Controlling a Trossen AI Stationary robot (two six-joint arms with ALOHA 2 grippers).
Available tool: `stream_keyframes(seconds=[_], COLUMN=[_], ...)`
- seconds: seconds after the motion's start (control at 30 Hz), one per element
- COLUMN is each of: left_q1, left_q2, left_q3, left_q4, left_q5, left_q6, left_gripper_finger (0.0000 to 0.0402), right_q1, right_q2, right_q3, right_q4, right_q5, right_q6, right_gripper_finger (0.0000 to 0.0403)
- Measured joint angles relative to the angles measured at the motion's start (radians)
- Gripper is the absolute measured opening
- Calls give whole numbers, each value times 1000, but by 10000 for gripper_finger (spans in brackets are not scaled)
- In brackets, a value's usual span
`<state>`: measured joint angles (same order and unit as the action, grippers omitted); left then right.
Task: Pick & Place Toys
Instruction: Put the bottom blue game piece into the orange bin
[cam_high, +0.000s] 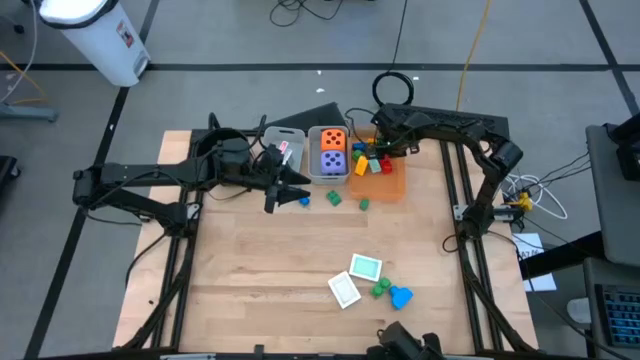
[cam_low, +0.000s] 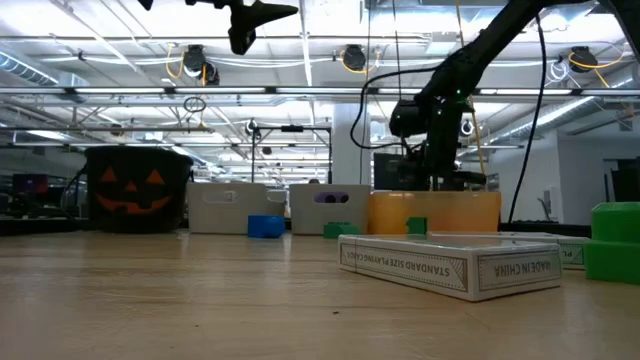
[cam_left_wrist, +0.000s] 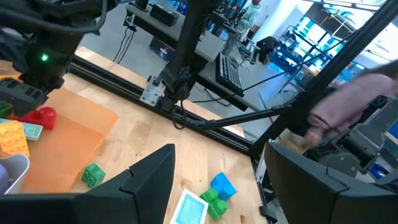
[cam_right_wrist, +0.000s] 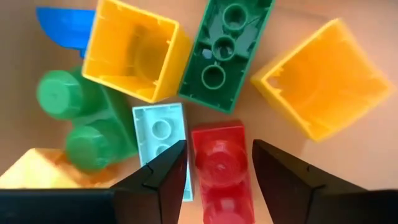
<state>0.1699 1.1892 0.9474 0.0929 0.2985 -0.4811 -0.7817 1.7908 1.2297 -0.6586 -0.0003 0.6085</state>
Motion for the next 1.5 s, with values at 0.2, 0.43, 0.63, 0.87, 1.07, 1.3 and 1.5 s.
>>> stream_keyframes(seconds=[0.2,0.43,0.63,0.87,1.07,1.3,1.5], left_q1=[0,0,1,-25,-81,-132,-167], left_q2=[0,0,0,0,0,0,0], left_q3=[0,0,0,0,0,0,0], left_q4=[0,2,-6,-110,-138,-207,-218], left_q5=[0,3,26,9,-64,-122,-198], left_q6=[0,2,8,1,-1,-38,-57], left_gripper_finger=[255,255,255,255,255,255,255], right_q1=[-10,4,98,342,540,706,825], right_q2=[-85,-256,-408,-525,-531,-511,-510], right_q3=[0,0,0,1,1,1,0], right_q4=[-10,7,125,272,277,80,-149], right_q5=[-1,-65,-212,-209,-184,-152,-78], right_q6=[-19,-22,-7,-34,-98,-236,-294], right_gripper_finger=[164,166,166,167,162,160,160])
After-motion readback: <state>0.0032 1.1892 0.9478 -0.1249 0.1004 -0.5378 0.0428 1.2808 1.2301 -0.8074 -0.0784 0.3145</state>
